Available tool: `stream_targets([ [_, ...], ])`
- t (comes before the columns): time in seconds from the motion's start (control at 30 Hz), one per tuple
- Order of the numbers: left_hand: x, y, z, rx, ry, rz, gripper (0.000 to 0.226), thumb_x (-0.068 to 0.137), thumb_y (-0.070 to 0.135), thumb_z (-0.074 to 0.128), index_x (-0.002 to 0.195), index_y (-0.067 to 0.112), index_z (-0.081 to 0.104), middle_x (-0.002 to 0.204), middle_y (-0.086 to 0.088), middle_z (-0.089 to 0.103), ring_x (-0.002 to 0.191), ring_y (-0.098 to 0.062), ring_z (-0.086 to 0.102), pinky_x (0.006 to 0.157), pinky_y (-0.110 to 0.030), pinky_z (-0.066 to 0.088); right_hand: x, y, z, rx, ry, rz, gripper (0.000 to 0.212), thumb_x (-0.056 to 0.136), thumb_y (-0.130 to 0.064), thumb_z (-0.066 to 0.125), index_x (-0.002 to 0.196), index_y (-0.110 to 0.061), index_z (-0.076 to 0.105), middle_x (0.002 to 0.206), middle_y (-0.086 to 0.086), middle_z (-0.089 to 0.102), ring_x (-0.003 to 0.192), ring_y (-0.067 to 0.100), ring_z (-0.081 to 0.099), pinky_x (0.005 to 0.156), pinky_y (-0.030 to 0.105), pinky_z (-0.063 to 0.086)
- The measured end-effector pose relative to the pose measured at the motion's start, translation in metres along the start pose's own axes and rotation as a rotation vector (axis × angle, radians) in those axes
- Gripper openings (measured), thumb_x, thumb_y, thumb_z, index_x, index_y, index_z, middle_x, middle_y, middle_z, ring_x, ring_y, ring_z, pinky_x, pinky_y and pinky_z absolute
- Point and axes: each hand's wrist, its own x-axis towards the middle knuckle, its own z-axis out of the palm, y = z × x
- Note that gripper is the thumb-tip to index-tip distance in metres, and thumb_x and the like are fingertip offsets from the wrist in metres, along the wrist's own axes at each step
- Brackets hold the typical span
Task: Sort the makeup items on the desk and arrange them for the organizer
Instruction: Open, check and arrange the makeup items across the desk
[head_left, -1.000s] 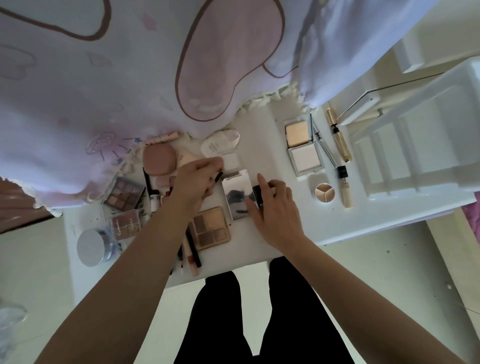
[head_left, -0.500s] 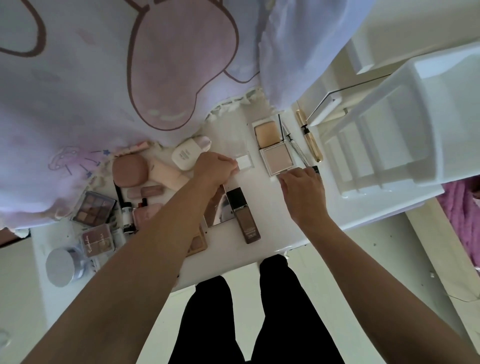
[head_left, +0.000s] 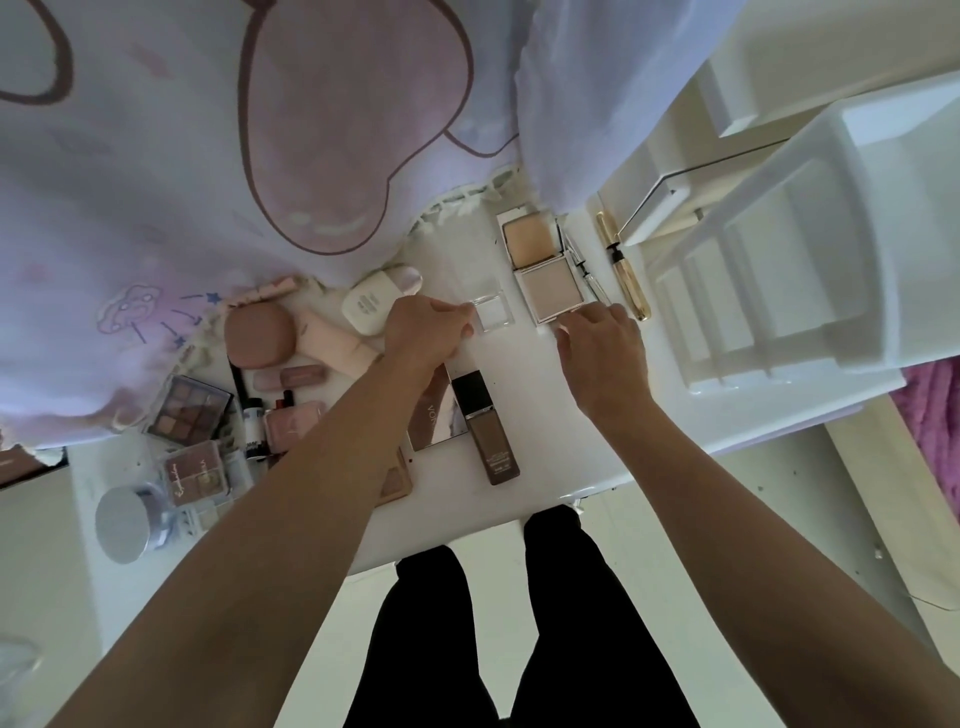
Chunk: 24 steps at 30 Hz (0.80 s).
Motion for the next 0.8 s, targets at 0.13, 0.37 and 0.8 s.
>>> stream_targets([
  [0.13, -0.017, -0.017, -0.028, -0.01, 0.074, 0.106, 0.021, 0.089, 0.037, 0.063, 0.074, 0.025, 0.073, 0.073, 0.01, 0.074, 0.06, -0.012, 0.066, 0.076, -0.035, 0.058, -0.006, -0.006, -0.008, 0.111, 0.006, 0.094, 0.014, 0.093, -0.022, 0.064, 0.104, -0.013, 0.069, 0.104, 0.01, 0.065, 0.1, 0.031, 0.058, 0.089, 0.043, 0.046],
  [0.37, -0.04, -0.111, -0.09, 0.485, 0.492, 0.519, 0.022, 0.091, 0.027, 0.063, 0.104, 0.011, 0.07, 0.108, -0.012, 0.059, 0.098, -0.03, 0.053, 0.081, -0.038, 0.046, 0.002, -0.058, -0.012, 0.305, -0.019, 0.02, 0.024, 0.095, -0.024, 0.059, 0.118, -0.016, 0.062, 0.114, 0.009, 0.061, 0.102, 0.03, 0.06, 0.086, 0.041, 0.049],
  [0.8, -0.045, -0.175, -0.113, 0.488, 0.446, 0.542, 0.018, 0.089, 0.017, 0.069, 0.104, 0.008, 0.069, 0.134, -0.013, 0.051, 0.107, -0.034, 0.057, 0.088, -0.043, 0.047, 0.0, -0.14, -0.01, 0.062, -0.429, -0.1, 0.084, 0.073, -0.073, 0.065, 0.134, -0.02, 0.046, 0.121, 0.009, 0.046, 0.109, 0.029, 0.054, 0.09, 0.041, 0.047],
])
